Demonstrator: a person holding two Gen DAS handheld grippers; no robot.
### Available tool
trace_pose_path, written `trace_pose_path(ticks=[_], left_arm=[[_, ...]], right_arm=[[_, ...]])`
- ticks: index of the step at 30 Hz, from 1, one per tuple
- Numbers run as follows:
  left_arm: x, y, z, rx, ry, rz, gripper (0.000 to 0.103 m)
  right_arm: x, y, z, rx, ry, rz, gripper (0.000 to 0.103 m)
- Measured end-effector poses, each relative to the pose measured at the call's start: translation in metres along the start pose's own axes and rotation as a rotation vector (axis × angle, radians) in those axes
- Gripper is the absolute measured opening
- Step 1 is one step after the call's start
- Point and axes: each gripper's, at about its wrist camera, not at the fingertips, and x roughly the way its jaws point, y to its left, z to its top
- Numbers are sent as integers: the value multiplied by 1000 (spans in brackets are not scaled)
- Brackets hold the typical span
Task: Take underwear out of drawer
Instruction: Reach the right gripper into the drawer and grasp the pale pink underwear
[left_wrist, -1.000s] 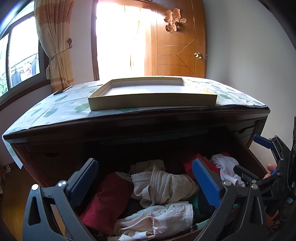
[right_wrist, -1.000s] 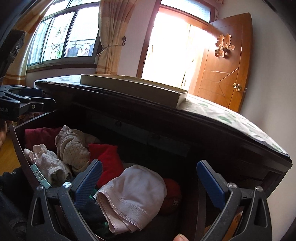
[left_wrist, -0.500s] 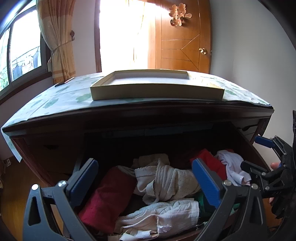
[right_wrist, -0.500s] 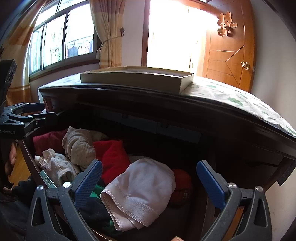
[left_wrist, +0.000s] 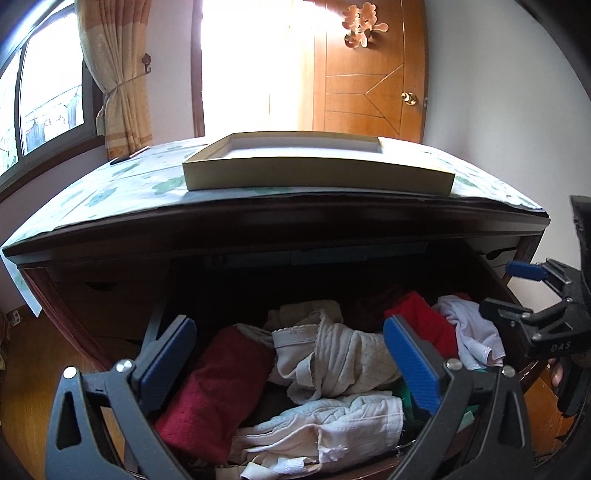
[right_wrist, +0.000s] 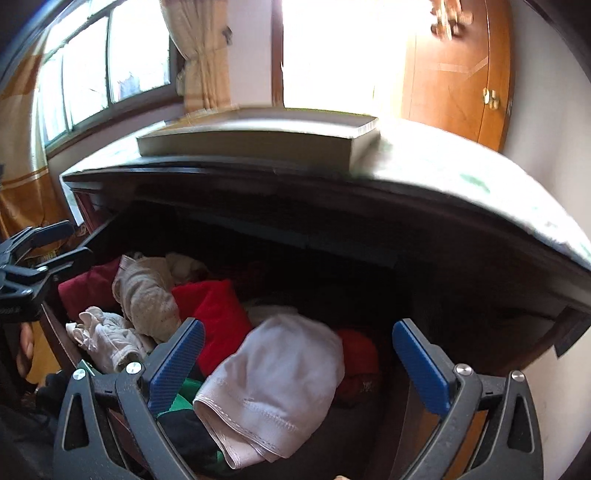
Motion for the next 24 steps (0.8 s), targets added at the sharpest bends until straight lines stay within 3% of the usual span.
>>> trace_pose_path(ticks=[9, 12, 20, 21, 22, 24], left_arm=[[2, 3, 0, -15, 9, 6, 103], [2, 4, 0, -16, 8, 5, 103], [4, 3, 0, -10, 19, -2, 103], [4, 3, -1, -11, 18, -4, 103], [4, 4, 0, -14, 17, -6, 103], [4, 4, -1, -19, 13, -10, 103]], right_arm=[[27, -4, 0, 23, 173, 46, 98], [37, -3, -2, 13, 232, 59, 85], [52, -7, -3, 35, 348, 154, 82], [52, -6, -3, 30, 346, 157, 79], [51, -5, -4, 24, 342, 174, 66], [50, -7, -6, 36, 335, 229, 58]])
